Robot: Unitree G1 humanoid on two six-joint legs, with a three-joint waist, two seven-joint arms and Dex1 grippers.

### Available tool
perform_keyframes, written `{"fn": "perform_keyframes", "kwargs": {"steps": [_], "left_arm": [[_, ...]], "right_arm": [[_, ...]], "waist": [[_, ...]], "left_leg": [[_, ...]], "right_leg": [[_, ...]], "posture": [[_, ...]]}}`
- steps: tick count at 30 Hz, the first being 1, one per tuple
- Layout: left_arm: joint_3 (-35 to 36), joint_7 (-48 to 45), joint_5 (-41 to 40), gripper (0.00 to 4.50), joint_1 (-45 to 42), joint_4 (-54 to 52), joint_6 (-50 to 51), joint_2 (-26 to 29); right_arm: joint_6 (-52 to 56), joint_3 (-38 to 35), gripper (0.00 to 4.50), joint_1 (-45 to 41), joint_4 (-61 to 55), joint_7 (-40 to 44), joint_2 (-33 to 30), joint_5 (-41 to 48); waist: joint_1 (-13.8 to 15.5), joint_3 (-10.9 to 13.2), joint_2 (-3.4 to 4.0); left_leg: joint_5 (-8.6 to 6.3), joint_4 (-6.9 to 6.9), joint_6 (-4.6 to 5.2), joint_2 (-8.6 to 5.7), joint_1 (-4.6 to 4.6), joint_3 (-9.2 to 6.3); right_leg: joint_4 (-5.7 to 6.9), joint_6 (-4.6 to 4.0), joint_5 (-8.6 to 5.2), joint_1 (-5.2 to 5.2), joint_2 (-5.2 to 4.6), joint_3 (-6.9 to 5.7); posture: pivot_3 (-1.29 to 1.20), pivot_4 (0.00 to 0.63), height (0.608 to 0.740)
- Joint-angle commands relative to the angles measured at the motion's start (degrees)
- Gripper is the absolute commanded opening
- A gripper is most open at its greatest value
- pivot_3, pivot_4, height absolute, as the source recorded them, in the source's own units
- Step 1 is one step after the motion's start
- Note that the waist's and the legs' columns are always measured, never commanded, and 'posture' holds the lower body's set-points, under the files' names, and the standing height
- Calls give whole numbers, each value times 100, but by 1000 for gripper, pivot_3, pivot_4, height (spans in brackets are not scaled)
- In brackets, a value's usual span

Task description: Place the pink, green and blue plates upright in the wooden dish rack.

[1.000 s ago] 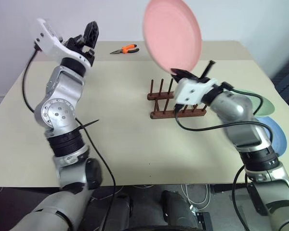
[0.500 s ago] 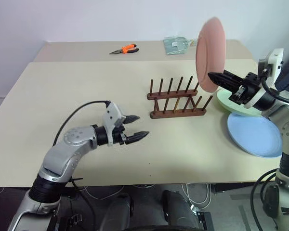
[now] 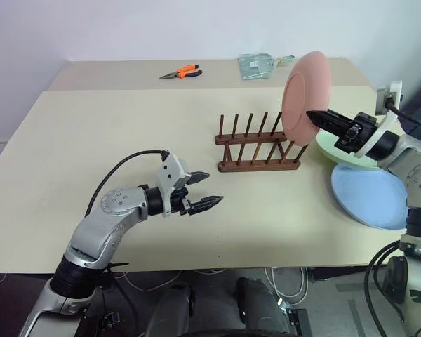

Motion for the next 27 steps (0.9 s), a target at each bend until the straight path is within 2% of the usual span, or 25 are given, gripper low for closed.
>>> {"fn": "perform_keyframes", "kwargs": {"steps": [1,3,9,11,13,16,17,22,25,27], "left_arm": [[17,-6,26,3618,-60,-145,-26,-35],[14,0,33,3618,-98,-161,26,-52],[37,-9,24,3618,-96,-206,107,-44],[19,-31,40,3618,-85,-201,118,-26],[-24,-71,72,3618,-100,-154,99,-19],[-121,-161,146,3618,-169,-46,34,-19],[-151,-190,176,3618,-198,-4,10,-36],[-233,-282,294,3618,-288,184,-95,-119],[-244,-303,332,3618,-265,194,-128,-137],[-244,-293,362,3618,-215,173,-146,-126]], "right_arm": [[-433,-119,2047,-139,-95,-253,-89,-225],[-851,-158,3025,-82,-174,-510,-122,-517],[-1273,-656,3025,611,-1015,-643,-655,-706],[-1317,-751,3025,1092,-1343,-529,-968,-851],[-1659,-530,3025,1794,-1490,-360,-1443,-1489],[-2459,68,3900,2475,-1255,-410,-1986,-2622],[-2898,323,4387,2589,-1061,-536,-2124,-3087],[-4277,1287,4454,2332,97,-1193,-2327,-4597],[-4809,1690,4454,1986,820,-1576,-2251,-5187],[-5130,1930,3934,1745,1293,-1847,-2164,-5502]], "waist": [[1,0,0],[7,0,0],[42,2,4],[41,2,5],[39,2,6],[11,0,6],[-8,0,6],[-28,0,22],[-7,2,25],[-5,2,25]], "left_leg": [[0,0,0,0,0,0],[0,1,0,-1,-1,0],[-1,0,1,-4,-5,-5],[-1,0,2,-4,-5,-2],[-2,1,2,-3,-3,-3],[-2,5,3,-3,0,4],[-2,7,3,-2,3,10],[-2,6,3,1,9,27],[-2,7,3,0,7,27],[-2,7,3,-1,5,26]], "right_leg": [[0,1,0,0,0,0],[-1,4,2,0,-1,0],[-1,12,-1,0,-2,-1],[-1,13,-2,0,-3,1],[-1,13,-2,2,-3,-1],[-1,6,-13,6,-3,0],[0,15,-22,6,-4,2],[3,10,-21,4,-4,13],[2,-1,-14,3,-4,14],[1,-10,-8,2,-5,15]], "posture": [[0,150,740],[0,150,740],[0,150,740],[0,150,740],[0,150,740],[0,150,740],[0,150,740],[0,150,740],[0,150,740],[0,150,740]]}}
